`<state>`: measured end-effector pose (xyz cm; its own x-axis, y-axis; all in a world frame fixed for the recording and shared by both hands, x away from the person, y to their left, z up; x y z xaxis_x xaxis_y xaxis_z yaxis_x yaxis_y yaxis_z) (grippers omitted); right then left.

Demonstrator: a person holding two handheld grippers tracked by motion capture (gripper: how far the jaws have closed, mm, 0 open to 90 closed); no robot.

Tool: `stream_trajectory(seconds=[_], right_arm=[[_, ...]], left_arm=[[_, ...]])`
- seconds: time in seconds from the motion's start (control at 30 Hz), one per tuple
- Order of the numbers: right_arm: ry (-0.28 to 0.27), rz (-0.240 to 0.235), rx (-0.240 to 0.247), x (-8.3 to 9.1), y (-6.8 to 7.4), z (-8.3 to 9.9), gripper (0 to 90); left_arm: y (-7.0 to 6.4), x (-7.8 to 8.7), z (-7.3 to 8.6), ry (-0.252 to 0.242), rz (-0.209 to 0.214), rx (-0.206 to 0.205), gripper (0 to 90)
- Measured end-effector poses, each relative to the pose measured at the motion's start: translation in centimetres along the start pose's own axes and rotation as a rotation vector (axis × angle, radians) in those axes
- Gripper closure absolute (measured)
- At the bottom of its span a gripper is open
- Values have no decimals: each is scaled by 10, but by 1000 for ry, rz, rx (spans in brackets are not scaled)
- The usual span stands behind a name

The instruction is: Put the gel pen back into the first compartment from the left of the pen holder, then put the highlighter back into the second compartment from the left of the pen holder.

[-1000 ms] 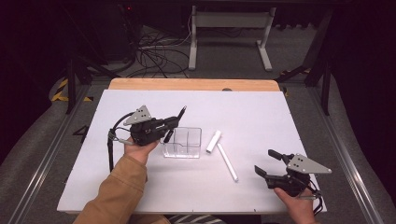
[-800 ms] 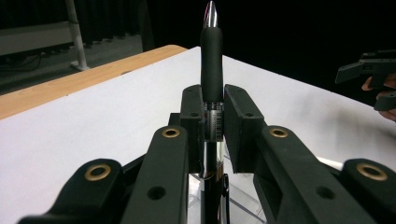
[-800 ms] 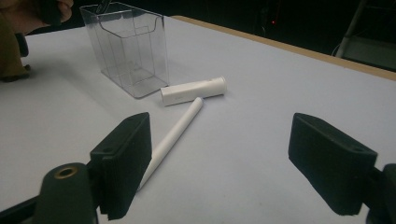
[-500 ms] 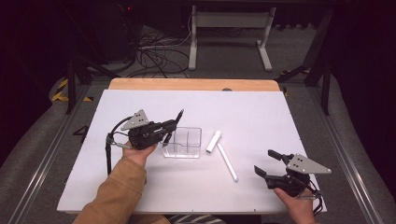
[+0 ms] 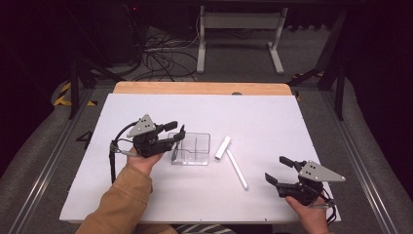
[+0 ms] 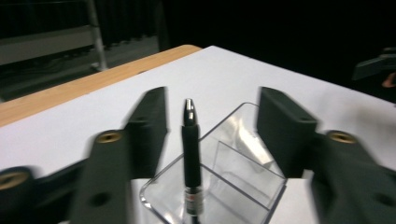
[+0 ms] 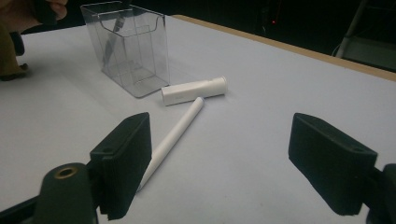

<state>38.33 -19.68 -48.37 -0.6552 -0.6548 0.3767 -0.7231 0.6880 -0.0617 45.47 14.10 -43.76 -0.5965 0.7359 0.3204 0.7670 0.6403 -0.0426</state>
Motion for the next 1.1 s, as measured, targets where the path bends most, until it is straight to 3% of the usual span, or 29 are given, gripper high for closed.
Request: stream_trajectory(seconds=[0.27, 0.4, 0.83, 0.97, 1.1], right_arm=[[-14, 9, -8, 2, 0, -4, 200], [-18, 5, -14, 2, 2, -6, 187], [-19, 34, -15, 1, 8, -14, 184], [-7, 2, -43, 0, 10, -15, 192], [-11, 18, -27, -1, 11, -20, 194]], left_arm=[[-7, 19, -13, 21, -41, -28, 174], [-11, 28, -14, 24, -34, -24, 128], [-10, 45, -14, 10, -39, -16, 101], [-11, 50, -12, 14, -36, -14, 100], [-12, 58, -7, 19, -40, -25, 97]])
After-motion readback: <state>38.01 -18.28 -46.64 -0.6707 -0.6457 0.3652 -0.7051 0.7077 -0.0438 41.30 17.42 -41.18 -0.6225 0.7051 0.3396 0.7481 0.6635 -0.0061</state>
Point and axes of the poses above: each handheld gripper's, and its own axes: x roughly backward along the jaws, z roughly out of its underside, y roughly to its left, the point moved 9 cm from there along -x, roughly forward along the jaws, and after that the axes turned 4 degrees about y, right-handed, at the moved point
